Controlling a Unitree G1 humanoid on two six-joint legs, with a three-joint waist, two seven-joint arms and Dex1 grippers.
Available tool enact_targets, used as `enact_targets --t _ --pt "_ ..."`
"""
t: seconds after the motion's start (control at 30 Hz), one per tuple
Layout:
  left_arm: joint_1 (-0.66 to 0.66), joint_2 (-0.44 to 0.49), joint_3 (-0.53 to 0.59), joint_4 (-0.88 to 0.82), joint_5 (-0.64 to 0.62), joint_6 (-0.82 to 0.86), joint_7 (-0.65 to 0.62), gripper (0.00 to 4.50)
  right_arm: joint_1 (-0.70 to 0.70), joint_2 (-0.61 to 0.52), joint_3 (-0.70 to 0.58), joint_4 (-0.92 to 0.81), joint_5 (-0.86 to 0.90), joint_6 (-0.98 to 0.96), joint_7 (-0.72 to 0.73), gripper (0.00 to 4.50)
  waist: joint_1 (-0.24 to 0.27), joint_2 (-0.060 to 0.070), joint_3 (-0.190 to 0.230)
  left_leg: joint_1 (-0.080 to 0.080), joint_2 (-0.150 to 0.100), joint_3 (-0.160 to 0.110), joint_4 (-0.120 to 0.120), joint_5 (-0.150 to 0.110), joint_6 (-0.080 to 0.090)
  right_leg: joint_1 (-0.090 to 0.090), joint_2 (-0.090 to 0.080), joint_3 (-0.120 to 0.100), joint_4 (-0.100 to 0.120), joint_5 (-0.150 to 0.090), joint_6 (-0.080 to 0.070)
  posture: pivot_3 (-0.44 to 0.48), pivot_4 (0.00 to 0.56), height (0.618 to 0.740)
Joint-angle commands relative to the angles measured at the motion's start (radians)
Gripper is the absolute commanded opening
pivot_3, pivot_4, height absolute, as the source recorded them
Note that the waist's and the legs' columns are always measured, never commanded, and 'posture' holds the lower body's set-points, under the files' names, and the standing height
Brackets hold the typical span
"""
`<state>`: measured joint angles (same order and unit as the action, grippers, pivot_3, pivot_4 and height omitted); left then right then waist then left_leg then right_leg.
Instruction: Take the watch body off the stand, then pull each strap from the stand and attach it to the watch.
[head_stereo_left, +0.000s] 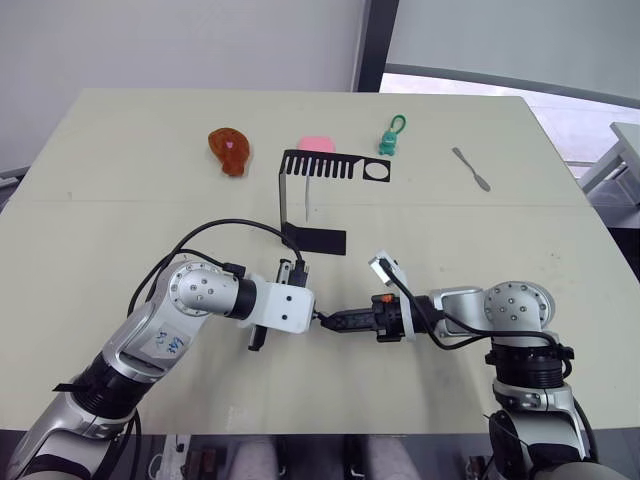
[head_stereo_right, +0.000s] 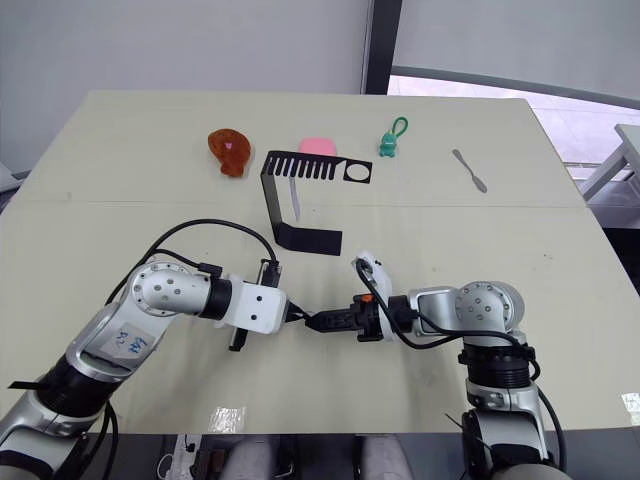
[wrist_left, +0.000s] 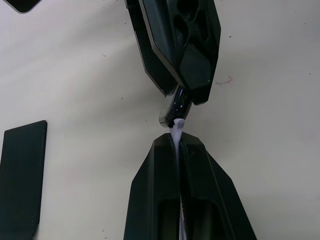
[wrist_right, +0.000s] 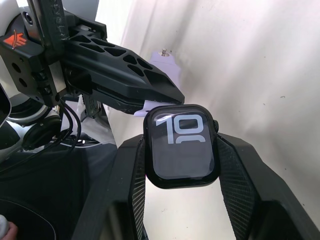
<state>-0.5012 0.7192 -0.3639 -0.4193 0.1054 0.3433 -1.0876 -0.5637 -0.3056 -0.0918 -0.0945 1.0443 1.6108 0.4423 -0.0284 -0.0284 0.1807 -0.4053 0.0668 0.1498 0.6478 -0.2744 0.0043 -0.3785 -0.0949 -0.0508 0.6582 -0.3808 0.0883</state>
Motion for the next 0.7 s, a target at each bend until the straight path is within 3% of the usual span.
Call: enact_targets --t 0.03,0.7 --pt "-0.022 -0.025 -0.012 -0.039 -0.005 -0.003 0.009 0.00 0.000 0.018 0.026 -0.055 0.074 0.004 0.017 1.58 0.000 0.000 0.000 0.000 0.000 0.000 0.000 0.000 0.000 0.000 0.000 0.000 0.000 0.000 0.000 0.000 0.150 0.740" --pt "-0.026 -0.033 -0.015 -0.026 0.007 0.003 0.012 0.00 0.010 0.005 0.044 -0.077 0.079 0.004 0.021 1.58 0.000 0.000 0.000 0.000 0.000 0.000 0.000 0.000 0.000 0.000 0.000 0.000 0.000 0.000 0.000 0.000 0.150 0.740"
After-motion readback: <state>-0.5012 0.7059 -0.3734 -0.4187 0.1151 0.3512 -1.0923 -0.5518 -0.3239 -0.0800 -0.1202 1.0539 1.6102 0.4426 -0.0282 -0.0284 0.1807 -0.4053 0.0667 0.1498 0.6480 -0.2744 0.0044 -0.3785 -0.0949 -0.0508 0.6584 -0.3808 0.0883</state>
